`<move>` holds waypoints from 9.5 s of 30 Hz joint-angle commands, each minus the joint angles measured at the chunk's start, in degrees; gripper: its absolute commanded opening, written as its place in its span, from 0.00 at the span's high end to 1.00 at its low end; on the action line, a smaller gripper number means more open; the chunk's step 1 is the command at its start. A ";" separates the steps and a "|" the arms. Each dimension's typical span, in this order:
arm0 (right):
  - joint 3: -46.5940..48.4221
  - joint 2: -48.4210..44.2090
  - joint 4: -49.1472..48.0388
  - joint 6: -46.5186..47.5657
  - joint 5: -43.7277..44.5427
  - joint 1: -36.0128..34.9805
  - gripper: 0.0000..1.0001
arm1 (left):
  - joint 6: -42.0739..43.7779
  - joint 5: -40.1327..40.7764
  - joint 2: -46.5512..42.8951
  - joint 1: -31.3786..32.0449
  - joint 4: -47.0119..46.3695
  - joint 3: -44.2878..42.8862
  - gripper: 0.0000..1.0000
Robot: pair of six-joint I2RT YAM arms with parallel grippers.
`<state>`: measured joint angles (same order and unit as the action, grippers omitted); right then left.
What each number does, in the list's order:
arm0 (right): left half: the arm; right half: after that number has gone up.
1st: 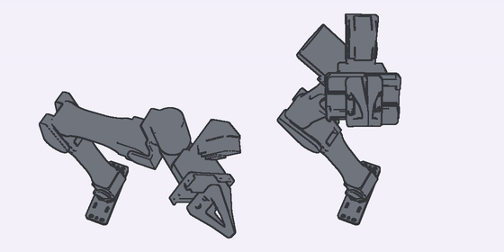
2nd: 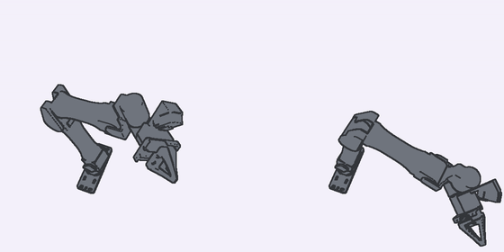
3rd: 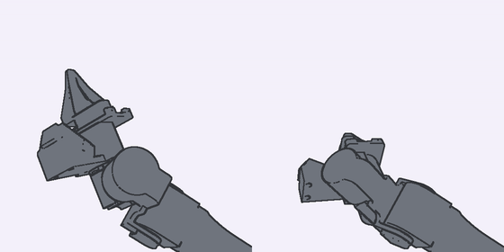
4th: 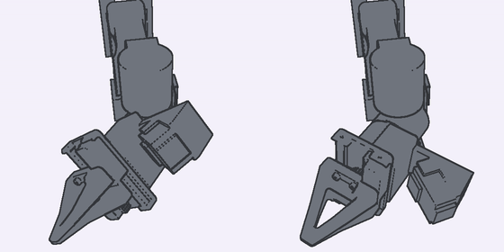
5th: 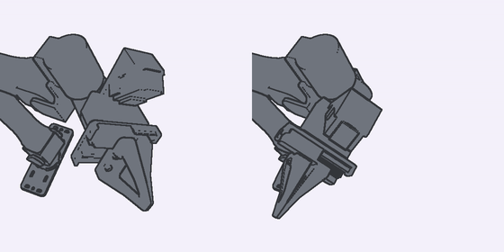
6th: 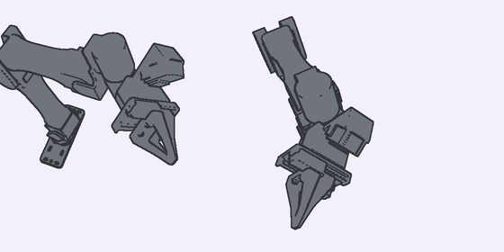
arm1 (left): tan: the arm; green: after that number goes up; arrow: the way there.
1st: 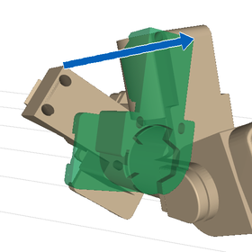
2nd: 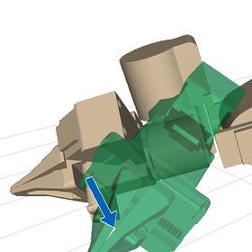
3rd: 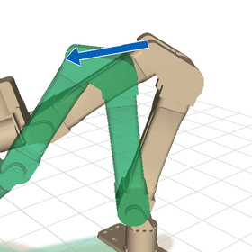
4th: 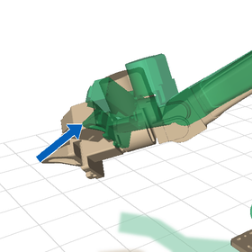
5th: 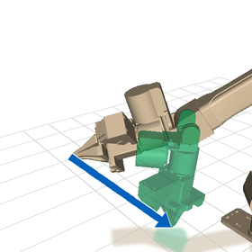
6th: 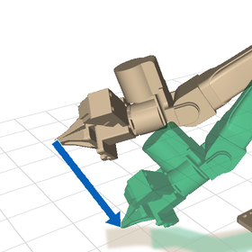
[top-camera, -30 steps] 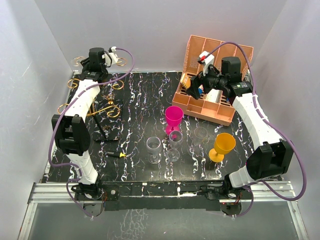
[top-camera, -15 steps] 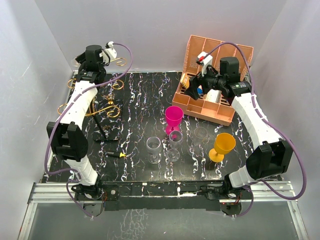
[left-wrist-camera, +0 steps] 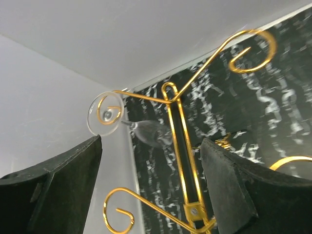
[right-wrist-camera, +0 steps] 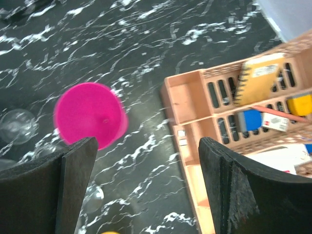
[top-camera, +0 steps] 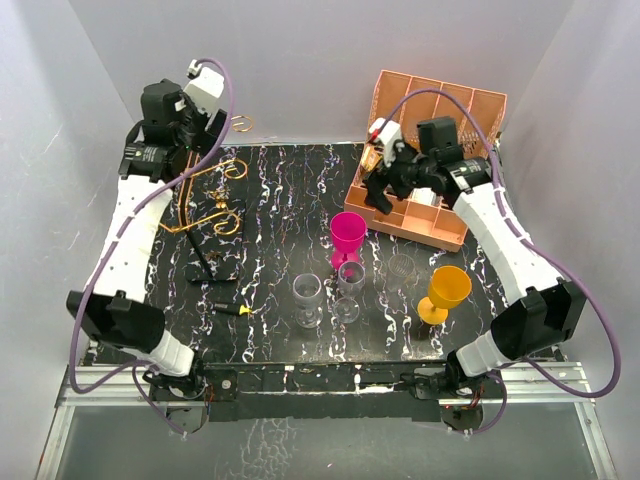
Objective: Place the wine glass upside down on the wine glass rack
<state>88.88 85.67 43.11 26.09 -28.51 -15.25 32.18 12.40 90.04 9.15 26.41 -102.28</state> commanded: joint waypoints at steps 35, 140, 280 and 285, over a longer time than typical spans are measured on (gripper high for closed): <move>-4.79 -4.63 19.06 3.89 3.75 -22.52 0.45 | -8.81 -9.51 -9.97 0.26 1.80 2.94 0.08; 25.64 0.11 -19.59 -35.00 -3.41 -3.55 0.92 | -62.56 -57.91 1.05 0.13 -20.34 9.65 0.64; -20.85 -13.32 -31.16 -8.74 14.72 -0.04 0.23 | 31.20 20.08 16.90 13.00 -22.11 -4.36 1.00; -21.07 -13.24 -31.19 -8.60 14.48 -0.05 0.23 | 31.50 19.43 17.42 13.26 -22.43 -4.53 1.00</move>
<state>67.70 74.35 15.92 17.85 -13.47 -15.57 63.92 32.29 107.87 22.02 5.45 -103.77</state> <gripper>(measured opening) 0.769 0.045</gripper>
